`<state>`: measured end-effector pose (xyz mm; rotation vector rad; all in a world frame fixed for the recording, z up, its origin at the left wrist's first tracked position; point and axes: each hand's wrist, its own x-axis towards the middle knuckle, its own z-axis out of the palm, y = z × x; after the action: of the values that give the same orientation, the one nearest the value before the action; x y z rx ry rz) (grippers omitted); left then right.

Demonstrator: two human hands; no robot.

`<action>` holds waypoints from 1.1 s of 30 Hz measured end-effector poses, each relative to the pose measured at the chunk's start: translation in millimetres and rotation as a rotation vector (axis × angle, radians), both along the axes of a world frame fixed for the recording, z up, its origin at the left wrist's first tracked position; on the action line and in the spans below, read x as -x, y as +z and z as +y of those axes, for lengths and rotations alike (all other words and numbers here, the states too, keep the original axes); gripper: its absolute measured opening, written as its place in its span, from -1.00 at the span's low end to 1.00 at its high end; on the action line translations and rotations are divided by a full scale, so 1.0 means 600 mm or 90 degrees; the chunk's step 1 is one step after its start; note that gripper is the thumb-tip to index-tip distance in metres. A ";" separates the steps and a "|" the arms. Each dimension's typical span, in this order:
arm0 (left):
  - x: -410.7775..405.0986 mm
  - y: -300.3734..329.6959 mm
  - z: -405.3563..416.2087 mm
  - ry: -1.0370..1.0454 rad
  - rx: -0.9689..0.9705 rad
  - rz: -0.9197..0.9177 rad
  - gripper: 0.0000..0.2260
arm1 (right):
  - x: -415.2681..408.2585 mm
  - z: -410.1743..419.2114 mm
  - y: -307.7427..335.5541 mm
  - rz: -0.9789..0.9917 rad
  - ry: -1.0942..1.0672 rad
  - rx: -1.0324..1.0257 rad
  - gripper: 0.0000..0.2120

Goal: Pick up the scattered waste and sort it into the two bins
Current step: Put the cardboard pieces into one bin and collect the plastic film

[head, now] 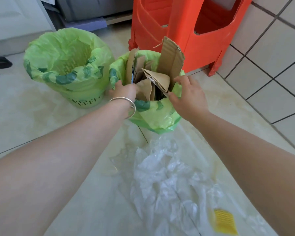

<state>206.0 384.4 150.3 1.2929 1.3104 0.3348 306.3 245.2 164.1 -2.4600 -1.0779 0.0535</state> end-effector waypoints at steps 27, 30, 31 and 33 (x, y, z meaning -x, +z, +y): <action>0.201 -0.272 -0.285 -0.533 -0.365 0.385 -0.70 | 0.250 -0.334 -0.283 0.264 -0.074 0.406 -0.36; 0.205 -0.268 -0.281 -0.461 -0.363 0.351 -0.79 | 0.256 -0.334 -0.287 0.285 -0.079 0.309 -0.50; 0.205 -0.265 -0.279 -0.445 -0.366 0.345 -0.79 | 0.255 -0.336 -0.286 0.297 -0.084 0.273 -0.47; 0.202 -0.257 -0.273 -0.412 -0.385 0.330 -0.80 | 0.250 -0.340 -0.277 0.343 -0.108 0.183 -0.37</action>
<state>85.1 220.8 -3.9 2.3449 1.1498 -0.0893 156.3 41.2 -2.0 -2.5443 -0.6575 0.8167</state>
